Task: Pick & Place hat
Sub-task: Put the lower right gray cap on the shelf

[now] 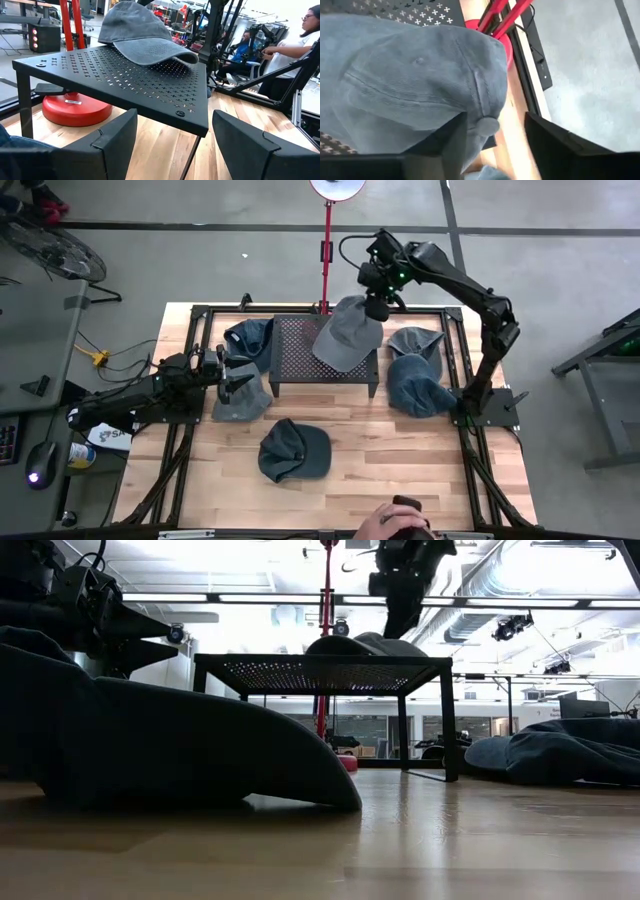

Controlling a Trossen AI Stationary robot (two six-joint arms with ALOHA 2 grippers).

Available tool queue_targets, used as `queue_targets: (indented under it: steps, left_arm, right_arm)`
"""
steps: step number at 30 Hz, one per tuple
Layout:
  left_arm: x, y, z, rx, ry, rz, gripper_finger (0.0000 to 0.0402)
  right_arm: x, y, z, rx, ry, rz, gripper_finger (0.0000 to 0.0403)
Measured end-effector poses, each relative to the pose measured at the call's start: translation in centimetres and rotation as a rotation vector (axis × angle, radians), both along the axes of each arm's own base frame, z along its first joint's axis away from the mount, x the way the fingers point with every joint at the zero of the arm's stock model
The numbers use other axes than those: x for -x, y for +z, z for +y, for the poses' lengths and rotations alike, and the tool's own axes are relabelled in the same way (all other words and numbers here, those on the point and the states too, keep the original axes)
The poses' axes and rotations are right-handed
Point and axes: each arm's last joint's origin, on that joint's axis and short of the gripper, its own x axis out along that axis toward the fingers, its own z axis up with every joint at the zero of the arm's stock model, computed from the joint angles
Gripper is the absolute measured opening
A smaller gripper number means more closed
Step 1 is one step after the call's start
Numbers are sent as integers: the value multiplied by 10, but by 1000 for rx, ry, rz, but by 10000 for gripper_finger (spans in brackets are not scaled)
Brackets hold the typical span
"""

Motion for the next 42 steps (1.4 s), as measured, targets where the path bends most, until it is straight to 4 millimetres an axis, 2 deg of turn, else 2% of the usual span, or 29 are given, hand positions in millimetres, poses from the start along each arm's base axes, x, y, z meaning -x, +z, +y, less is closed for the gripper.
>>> queue_targets:
  steps: [3,6,12,17,26,36,42]
  left_arm:
    - [0,0,0,0,0,0,255]
    - [0,0,0,0,0,0,255]
    - [0,0,0,0,0,1,255]
    - [0,0,0,0,0,0,255]
    - [0,0,0,0,0,0,255]
    - [0,0,0,0,0,0,255]
    - [0,0,0,0,1,0,255]
  right_arm:
    - [3,8,7,-10,-27,-25,231]
    - [7,19,22,-14,-18,-41,254]
    - [6,42,72,-6,85,-86,259]
    - [-10,45,112,-35,125,-94,261]
    - [-50,23,168,32,40,-13,260]
    - [-89,-5,235,81,26,-25,260]
    - [-107,-25,265,286,-20,-29,257]
